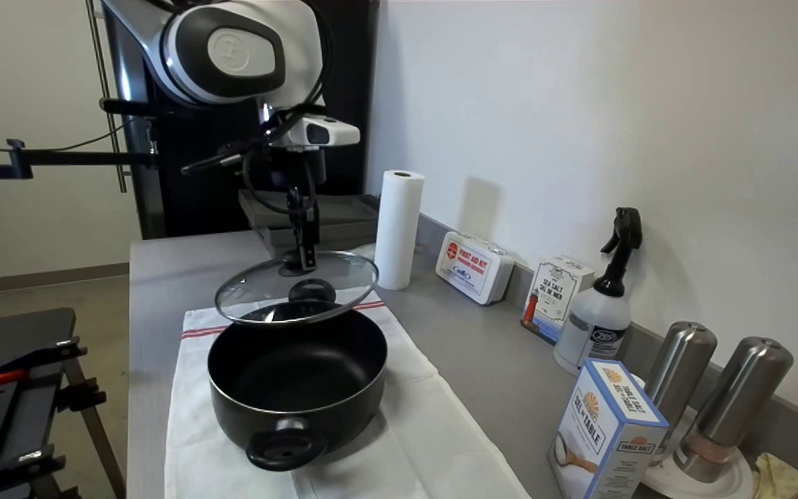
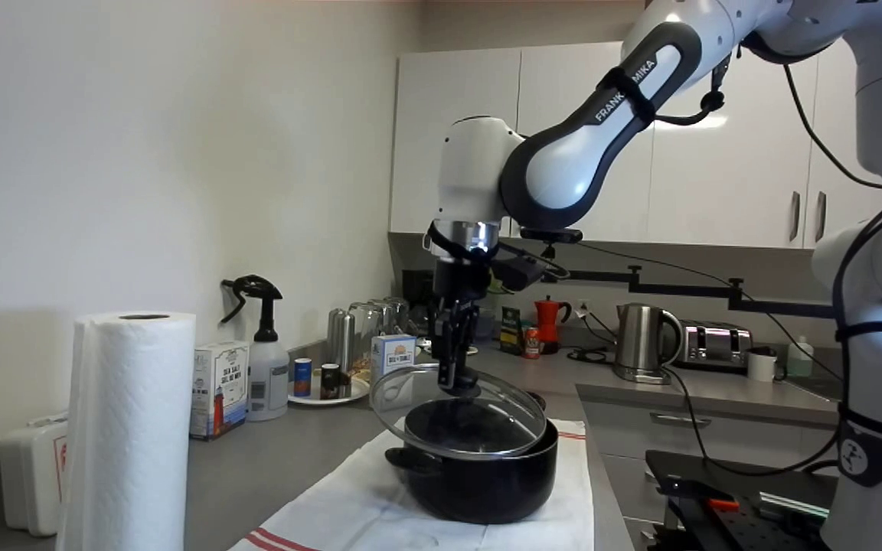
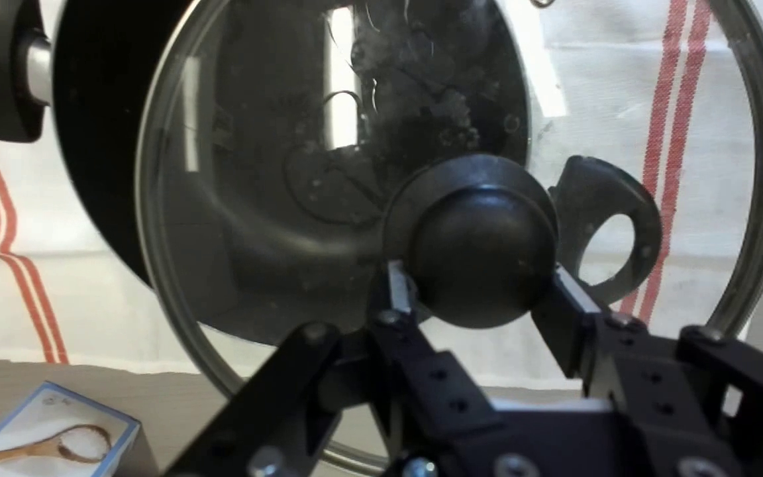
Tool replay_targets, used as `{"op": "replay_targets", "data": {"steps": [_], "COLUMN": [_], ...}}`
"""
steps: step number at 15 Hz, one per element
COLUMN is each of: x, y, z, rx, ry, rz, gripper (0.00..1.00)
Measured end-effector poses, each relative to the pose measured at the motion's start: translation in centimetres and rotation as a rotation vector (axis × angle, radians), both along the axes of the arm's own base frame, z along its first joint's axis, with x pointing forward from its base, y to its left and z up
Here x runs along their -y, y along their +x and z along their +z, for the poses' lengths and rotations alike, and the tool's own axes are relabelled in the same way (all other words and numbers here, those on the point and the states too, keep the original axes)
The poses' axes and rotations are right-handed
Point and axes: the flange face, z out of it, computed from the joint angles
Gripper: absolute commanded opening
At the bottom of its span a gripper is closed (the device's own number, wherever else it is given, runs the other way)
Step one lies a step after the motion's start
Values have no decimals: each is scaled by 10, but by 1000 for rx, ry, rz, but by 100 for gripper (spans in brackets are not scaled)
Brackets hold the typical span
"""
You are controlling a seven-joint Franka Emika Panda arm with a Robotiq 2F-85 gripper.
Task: Put the lid on the pot
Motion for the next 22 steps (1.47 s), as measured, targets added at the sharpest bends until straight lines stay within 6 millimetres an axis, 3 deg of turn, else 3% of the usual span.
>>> {"op": "replay_targets", "data": {"steps": [11, 22], "x": [72, 86], "y": [-11, -20], "z": [-5, -24], "rx": [-9, -44], "ry": [43, 74], "rz": [-191, -261], "gripper": [23, 23]}}
